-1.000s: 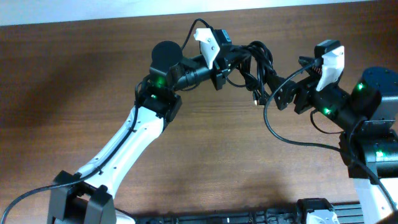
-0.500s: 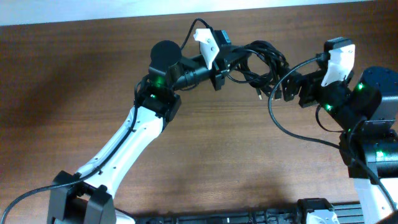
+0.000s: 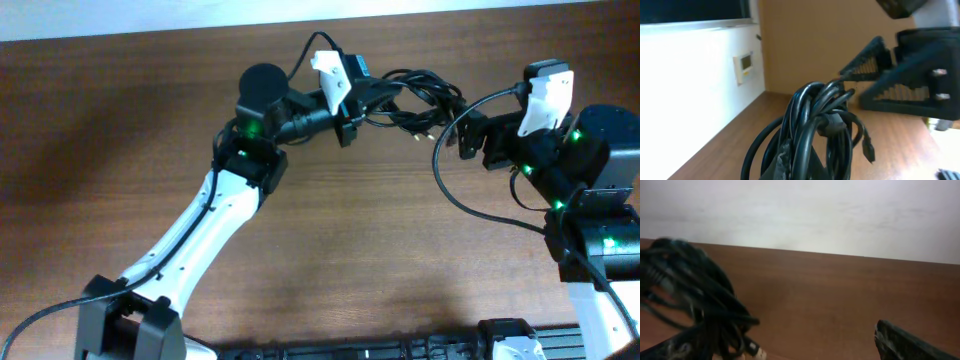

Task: Untangle cables
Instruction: 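Reach the right gripper to the hanging cables and grasp a strand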

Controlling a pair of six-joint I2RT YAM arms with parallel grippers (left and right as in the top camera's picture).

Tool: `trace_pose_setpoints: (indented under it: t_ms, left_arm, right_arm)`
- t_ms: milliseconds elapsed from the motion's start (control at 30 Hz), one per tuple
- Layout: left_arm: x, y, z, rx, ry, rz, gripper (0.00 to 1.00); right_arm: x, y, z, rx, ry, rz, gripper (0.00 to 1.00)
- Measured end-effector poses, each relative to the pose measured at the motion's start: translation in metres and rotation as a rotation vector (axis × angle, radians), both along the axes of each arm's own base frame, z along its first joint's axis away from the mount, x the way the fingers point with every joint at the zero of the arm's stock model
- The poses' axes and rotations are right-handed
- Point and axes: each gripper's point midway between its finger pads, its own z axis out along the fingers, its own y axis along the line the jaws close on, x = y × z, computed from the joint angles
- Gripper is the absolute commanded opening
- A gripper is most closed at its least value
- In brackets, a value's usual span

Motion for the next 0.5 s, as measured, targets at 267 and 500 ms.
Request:
trace_pose_setpoints:
  t_ms: [267,500]
  left_arm:
    - [0.044,0.049,0.005,-0.009,-0.027,0.166,0.0]
    - [0.026,0.041,0.005,-0.011,-0.024,0.055,0.0]
  right_arm:
    - [-0.018,0.018,-0.008,-0.076,0.012,0.152,0.98]
    - [-0.008,0.019,0.007,-0.108,-0.068,0.166,0.98]
